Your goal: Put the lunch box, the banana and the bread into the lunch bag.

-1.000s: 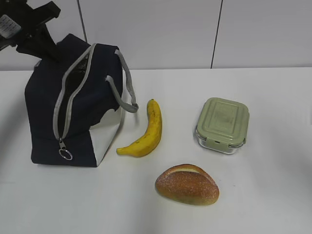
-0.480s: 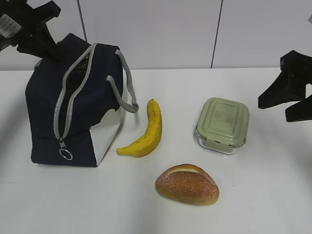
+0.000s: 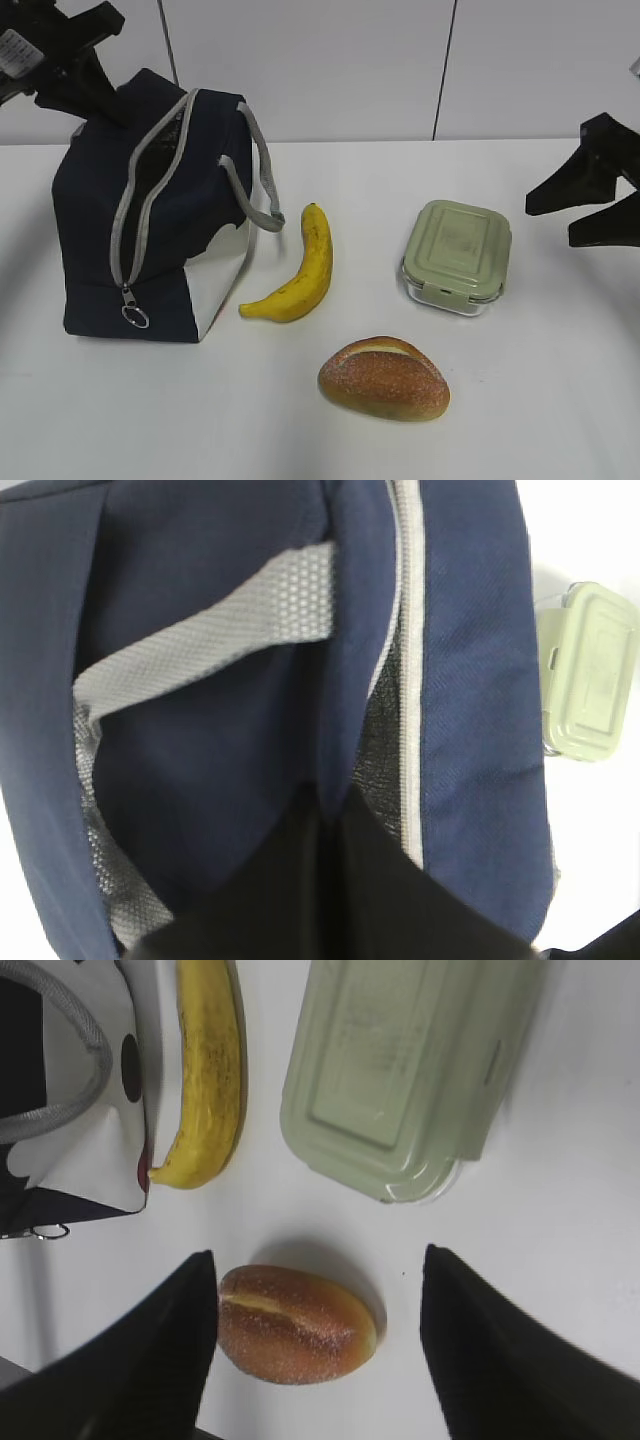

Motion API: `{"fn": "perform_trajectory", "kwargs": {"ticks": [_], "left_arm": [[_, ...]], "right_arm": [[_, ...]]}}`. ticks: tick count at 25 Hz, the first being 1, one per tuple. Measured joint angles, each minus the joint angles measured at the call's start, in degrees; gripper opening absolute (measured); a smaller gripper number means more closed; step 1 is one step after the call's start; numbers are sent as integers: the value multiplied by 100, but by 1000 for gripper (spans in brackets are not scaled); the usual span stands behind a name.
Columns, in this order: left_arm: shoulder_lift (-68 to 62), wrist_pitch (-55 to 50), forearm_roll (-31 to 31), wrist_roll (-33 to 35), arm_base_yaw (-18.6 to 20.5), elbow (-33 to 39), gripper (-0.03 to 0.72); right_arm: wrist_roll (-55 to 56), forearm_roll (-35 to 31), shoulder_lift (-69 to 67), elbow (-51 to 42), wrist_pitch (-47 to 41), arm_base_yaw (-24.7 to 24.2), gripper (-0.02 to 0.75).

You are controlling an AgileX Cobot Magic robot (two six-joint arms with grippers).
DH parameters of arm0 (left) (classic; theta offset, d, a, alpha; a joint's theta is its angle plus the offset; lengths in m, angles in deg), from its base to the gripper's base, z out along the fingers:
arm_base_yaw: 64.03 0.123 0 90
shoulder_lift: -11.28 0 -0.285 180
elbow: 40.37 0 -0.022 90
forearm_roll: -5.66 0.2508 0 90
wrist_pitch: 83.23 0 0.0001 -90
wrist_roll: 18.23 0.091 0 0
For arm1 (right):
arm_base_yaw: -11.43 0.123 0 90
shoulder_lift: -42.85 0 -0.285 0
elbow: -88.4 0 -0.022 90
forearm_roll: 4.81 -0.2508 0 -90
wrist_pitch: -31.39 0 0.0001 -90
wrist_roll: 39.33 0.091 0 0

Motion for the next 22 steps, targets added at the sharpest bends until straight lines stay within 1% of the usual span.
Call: {"fn": "perform_trajectory", "kwargs": {"ticks": [2, 4, 7, 9, 16, 18, 22], "left_arm": [[0, 0, -2, 0, 0, 0, -3], [0, 0, -7, 10, 0, 0, -3], [0, 0, -50, 13, 0, 0, -3], [0, 0, -116, 17, 0, 0, -3], [0, 0, -166, 17, 0, 0, -3], [0, 0, -168, 17, 0, 0, -3], [0, 0, -217, 17, 0, 0, -3]], "right_arm": [[-323, -240, -183, 3, -21, -148, 491], [-610, -411, -419, 3, -44, -234, 525], [-951, -547, -791, 13, -44, -259, 593], [-1207, -704, -1074, 15, -44, -259, 615], [-2260, -1825, -2074, 220, 119, -259, 626], [-2409, -2055, -2339, 336, 147, -259, 626], [-2646, -2314, -2711, 507, 170, -259, 619]]}}
